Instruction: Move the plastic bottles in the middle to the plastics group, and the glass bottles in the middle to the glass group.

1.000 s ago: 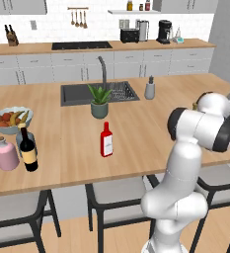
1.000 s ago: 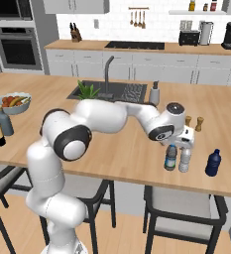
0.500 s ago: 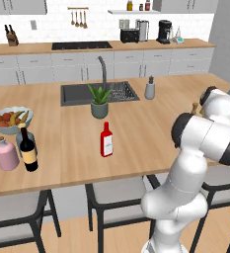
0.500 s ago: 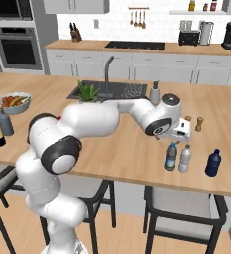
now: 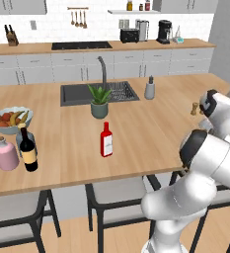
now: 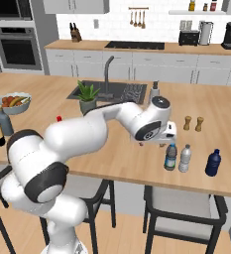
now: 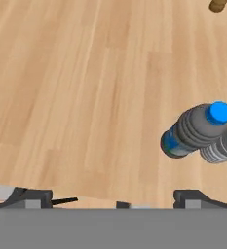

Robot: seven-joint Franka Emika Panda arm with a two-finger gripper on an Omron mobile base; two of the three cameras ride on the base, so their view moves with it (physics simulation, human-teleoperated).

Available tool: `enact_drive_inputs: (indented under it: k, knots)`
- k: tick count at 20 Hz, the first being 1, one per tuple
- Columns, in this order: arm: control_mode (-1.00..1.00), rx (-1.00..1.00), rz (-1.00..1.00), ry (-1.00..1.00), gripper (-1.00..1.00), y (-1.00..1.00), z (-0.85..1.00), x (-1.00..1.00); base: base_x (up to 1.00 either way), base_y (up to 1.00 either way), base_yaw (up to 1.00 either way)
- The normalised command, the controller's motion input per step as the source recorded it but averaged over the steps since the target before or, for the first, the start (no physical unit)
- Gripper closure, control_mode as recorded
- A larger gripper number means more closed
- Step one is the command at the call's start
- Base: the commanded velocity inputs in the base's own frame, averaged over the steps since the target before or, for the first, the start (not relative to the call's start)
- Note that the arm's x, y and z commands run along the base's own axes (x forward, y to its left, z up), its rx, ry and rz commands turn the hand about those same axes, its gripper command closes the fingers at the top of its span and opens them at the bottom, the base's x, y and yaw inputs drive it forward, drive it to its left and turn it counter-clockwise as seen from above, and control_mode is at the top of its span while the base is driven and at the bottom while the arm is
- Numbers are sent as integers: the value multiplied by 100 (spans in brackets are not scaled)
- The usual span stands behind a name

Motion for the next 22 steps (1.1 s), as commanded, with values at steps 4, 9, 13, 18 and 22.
enact_drive_inputs:
  k: [4, 9, 13, 18, 22]
  knots:
    - [-100, -3, 24, 4, -100, 98, 25, -13, 0, 0, 0]
    - [-100, -9, 16, 11, -100, 98, 46, -20, 0, 0, 0]
    - [-100, -11, 12, 0, -100, 95, 44, -41, 0, 0, 0]
    - [-100, -7, 10, -2, -100, 87, 42, -48, 0, 0, 0]
    - [-100, -2, 12, -9, -100, 82, 27, -53, 0, 0, 0]
